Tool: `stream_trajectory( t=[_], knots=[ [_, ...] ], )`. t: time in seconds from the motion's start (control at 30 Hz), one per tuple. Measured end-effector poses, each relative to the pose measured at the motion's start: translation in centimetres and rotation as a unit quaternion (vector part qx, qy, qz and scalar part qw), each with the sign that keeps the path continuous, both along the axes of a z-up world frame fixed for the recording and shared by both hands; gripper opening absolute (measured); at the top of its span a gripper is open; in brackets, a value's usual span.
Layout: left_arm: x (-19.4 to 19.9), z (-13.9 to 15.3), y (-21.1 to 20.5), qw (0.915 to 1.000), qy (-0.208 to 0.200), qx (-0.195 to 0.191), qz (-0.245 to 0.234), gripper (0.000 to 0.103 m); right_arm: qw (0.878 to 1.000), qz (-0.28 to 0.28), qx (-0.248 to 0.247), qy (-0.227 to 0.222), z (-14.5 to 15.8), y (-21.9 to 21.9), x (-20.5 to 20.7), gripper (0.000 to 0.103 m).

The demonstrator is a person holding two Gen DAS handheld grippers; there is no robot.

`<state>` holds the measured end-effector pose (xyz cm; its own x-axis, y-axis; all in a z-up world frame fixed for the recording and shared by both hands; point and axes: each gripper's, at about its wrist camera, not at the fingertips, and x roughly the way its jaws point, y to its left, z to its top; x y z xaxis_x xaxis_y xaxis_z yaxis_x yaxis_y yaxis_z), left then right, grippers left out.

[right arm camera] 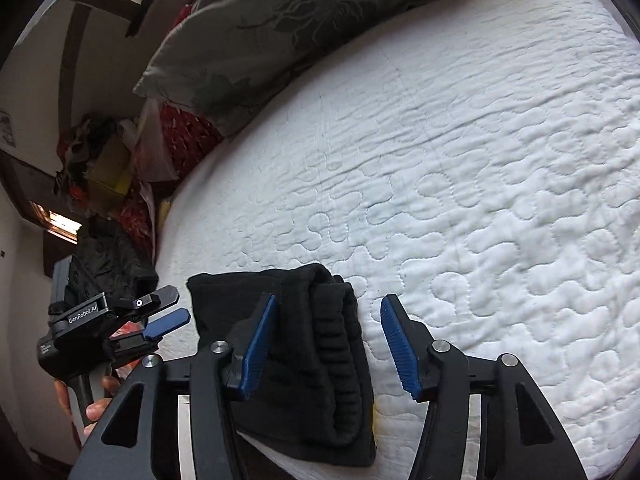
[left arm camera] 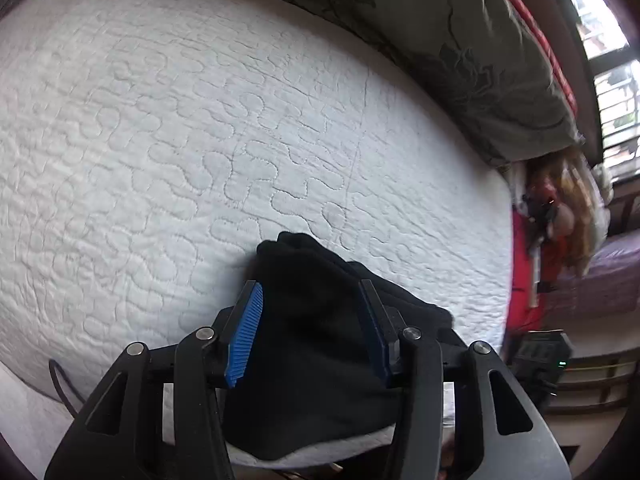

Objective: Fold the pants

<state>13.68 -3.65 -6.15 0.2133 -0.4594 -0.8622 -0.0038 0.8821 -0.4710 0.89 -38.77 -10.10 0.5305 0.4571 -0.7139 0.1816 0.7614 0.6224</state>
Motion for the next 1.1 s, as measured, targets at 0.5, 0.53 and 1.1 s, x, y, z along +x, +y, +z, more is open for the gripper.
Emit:
stream_trajectory(
  t=[0.5,0.53,1.1],
  knots=[
    [1.2,-0.2,-2.2,0.9951,-0.054,0.08,0.02,0.033,0.999,0.015,-0.038,-0.034,0.9,2.0,1.2,0.033],
    [1.2,-0.2,-2.1,0.9945,-0.058,0.084,0.02,0.033,0.999,0.012,-0.035,-0.032,0.8,2.0,1.5,0.033],
    [1.3,-1.2,-2.4,0.9935,-0.061,0.095,0.015,0.033,1.0,-0.013,-0.006,0.001,-1.6,1.3,2.0,0.041]
  ],
)
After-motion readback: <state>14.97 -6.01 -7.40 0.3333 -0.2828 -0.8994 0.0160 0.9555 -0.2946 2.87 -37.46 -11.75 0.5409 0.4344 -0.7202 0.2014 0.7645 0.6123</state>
